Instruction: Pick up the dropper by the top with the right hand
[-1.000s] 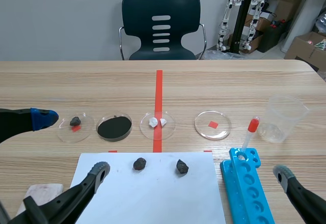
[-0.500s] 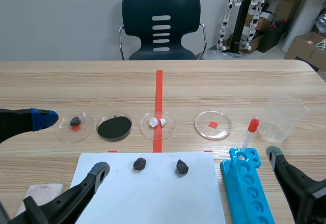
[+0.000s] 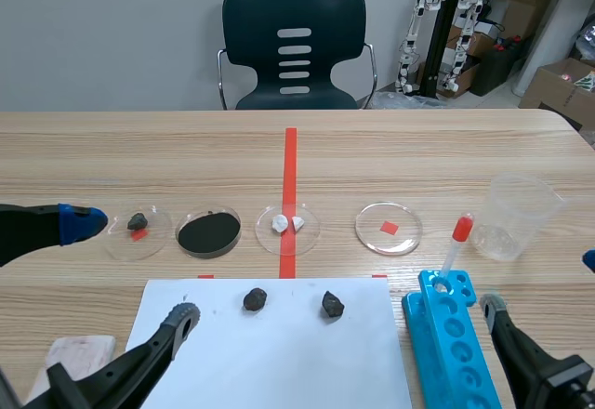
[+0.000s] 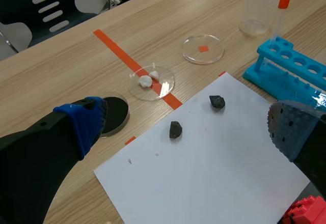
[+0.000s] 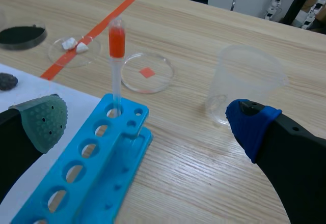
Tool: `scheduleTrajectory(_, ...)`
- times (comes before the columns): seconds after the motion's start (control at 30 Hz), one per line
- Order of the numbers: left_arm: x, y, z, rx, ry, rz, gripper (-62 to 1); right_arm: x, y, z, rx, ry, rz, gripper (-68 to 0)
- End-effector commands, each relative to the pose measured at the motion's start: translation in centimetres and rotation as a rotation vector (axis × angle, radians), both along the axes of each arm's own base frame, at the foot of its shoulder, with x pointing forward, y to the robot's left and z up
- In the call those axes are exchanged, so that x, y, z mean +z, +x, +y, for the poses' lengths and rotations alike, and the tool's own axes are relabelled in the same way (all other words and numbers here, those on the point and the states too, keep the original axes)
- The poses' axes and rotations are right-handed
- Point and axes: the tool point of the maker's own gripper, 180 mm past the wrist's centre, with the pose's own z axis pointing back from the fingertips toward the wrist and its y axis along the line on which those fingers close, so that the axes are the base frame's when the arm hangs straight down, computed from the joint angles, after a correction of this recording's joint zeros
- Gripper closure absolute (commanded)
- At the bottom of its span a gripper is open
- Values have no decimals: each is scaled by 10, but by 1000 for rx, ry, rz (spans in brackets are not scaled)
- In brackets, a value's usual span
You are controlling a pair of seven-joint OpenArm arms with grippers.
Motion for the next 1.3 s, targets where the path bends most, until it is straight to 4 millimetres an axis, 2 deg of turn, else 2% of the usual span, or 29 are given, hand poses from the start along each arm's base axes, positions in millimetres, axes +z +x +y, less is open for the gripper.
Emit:
scheduleTrajectory(0.0,7,1,-1,1,-21,-18,-623,7,7,3,10,12,-43,-665)
scheduleTrajectory(0.13,7,1,-1,1,-21,-19,-623,-9,12,3,13,6,-21,-665)
scheduleTrajectory(0.27,7,1,-1,1,-21,-19,-623,-13,21,7,25,7,-27,-665)
scheduleTrajectory(0.5,7,1,-1,1,-21,-21,-623,0,26,14,60,15,-99,-665)
scheduleTrajectory(0.63,7,1,-1,1,-21,-22,-623,-2,28,18,86,-19,-103,-665)
scheduleTrajectory(1.27,8,2,-1,1,-21,-24,-623,17,54,16,97,-42,-180,-665)
